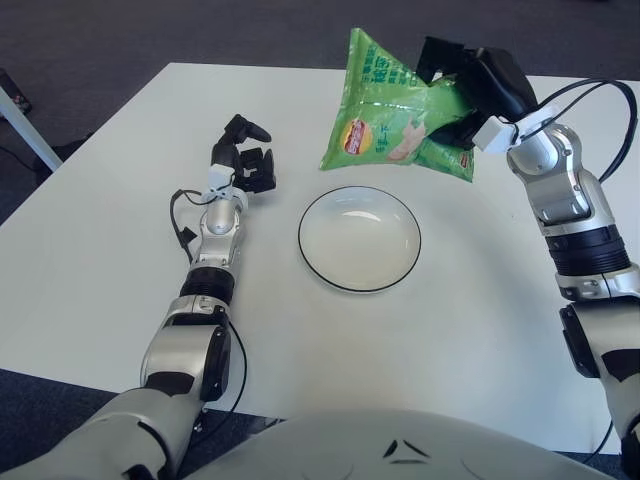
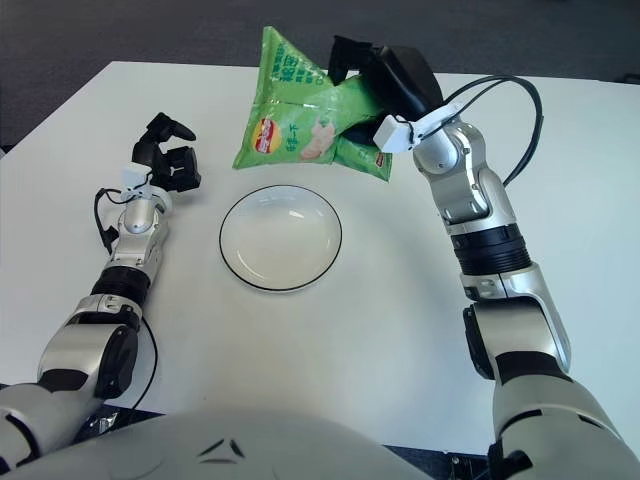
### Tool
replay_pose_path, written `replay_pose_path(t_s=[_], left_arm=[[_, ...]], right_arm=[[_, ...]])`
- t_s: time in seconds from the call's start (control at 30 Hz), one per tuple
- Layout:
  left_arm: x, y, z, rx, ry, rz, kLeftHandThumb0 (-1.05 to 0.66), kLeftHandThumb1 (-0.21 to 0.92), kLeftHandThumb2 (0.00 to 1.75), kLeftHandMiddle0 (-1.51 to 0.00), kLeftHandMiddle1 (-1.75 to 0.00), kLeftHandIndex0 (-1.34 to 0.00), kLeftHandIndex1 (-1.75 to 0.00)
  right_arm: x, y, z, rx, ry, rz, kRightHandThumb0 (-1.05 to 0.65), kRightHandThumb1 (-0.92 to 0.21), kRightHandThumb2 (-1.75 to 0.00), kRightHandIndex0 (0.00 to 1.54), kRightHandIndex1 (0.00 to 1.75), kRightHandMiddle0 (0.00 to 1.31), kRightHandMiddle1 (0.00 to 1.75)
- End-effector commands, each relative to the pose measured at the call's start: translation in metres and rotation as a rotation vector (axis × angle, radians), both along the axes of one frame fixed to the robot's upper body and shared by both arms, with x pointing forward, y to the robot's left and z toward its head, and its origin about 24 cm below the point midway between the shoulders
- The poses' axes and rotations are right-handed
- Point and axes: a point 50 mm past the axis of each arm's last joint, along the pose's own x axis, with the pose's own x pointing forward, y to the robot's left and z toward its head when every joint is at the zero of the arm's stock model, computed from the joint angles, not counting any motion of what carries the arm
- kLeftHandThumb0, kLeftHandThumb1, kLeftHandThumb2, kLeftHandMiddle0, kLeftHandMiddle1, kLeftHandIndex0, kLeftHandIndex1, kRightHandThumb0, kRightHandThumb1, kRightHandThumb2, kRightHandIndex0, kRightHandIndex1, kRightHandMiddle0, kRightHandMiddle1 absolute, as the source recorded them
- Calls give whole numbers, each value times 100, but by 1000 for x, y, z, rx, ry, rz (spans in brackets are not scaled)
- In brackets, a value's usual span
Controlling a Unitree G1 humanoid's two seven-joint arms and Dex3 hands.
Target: Put the snack into the plate.
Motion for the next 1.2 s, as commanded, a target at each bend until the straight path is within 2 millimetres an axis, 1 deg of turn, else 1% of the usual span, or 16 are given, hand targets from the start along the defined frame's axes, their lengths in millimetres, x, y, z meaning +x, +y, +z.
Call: replay_pose_path(t_s=[0.0, 0.2, 0.53, 0.77, 0.93, 1.17], left_arm=[[-20, 4, -42, -23, 154, 16, -45, 40, 122, -125, -175, -55, -175], [-19, 3, -42, -36, 176, 8, -46, 40, 122, -126, -175, -55, -175], [-18, 1, -44, -63, 221, -16, -46, 39, 122, -127, -175, -55, -175], [-17, 0, -44, -71, 239, -52, -45, 40, 122, -128, -175, -55, -175], [-17, -1, -44, -72, 250, -69, -45, 40, 122, -128, -175, -55, -175], [-18, -2, -44, -69, 259, -76, -46, 39, 122, -128, -175, -55, -175]], right_arm=[[-3, 6, 5, -10, 44, 33, 0, 10, -175, 96, 163, 69, 175], [-10, 18, 4, -58, 123, 97, 0, 9, -175, 95, 165, 69, 175], [-17, 29, 0, -90, 173, 181, 0, 8, -175, 94, 167, 68, 175], [-20, 35, -3, -108, 190, 237, 0, 8, -175, 93, 169, 68, 175], [-20, 38, -10, -73, 242, 309, 0, 9, -175, 94, 167, 68, 175], [-20, 39, -15, -65, 274, 359, 0, 9, -175, 94, 166, 69, 175]])
